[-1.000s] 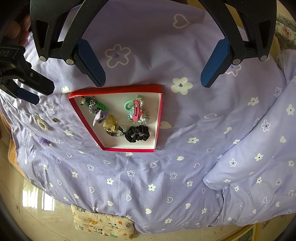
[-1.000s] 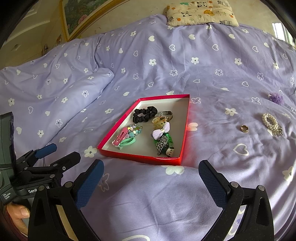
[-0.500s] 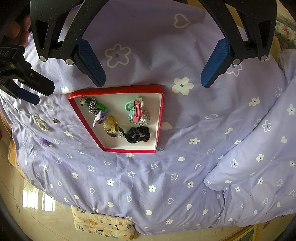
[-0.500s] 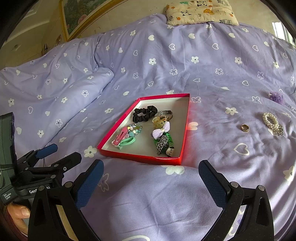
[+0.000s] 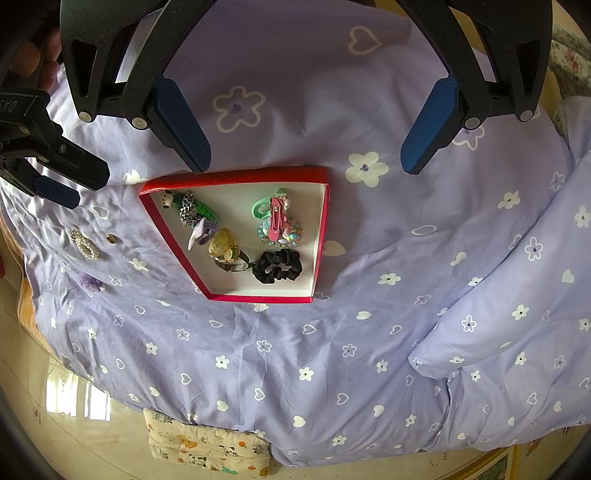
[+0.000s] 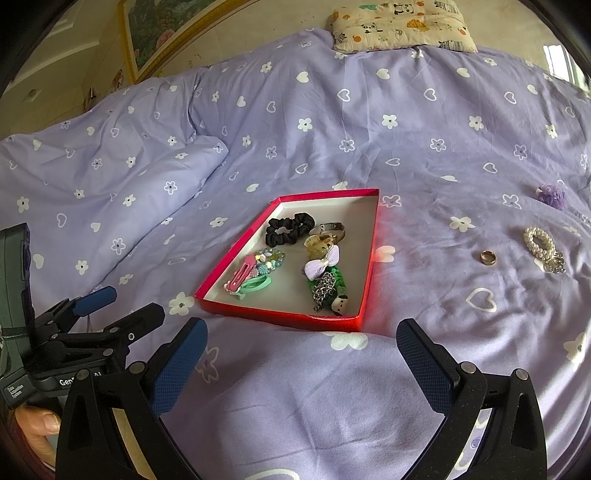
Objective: Organize jewelry
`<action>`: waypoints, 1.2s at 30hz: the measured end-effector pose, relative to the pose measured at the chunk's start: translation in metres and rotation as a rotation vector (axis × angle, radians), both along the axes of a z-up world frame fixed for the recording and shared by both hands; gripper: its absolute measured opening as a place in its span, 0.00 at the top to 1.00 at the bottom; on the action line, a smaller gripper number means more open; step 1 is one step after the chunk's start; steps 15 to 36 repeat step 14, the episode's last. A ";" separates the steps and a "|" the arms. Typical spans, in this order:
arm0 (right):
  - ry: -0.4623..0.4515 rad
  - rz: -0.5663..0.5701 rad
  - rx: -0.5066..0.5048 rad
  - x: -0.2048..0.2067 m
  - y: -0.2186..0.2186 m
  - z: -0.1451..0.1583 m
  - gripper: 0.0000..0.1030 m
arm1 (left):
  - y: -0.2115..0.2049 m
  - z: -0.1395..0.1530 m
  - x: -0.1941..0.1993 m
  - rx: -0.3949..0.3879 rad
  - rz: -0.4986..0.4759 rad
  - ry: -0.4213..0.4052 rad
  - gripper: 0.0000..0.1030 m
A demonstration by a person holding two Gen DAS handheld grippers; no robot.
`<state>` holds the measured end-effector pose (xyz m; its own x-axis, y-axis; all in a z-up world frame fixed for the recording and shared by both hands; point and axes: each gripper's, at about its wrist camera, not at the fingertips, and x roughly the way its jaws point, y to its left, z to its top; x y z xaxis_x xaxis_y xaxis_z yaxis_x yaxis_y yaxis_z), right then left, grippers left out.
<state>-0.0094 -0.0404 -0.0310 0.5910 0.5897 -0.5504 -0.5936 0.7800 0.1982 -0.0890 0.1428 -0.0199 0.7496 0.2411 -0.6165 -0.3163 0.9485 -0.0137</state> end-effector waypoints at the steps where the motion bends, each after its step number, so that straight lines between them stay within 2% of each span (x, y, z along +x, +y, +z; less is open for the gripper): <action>1: 0.000 0.000 0.000 0.000 0.000 0.000 0.00 | 0.000 0.001 0.000 0.001 0.000 0.000 0.00; 36: 0.001 -0.001 0.000 0.001 -0.001 0.001 0.00 | -0.002 0.002 0.003 -0.001 -0.006 0.004 0.00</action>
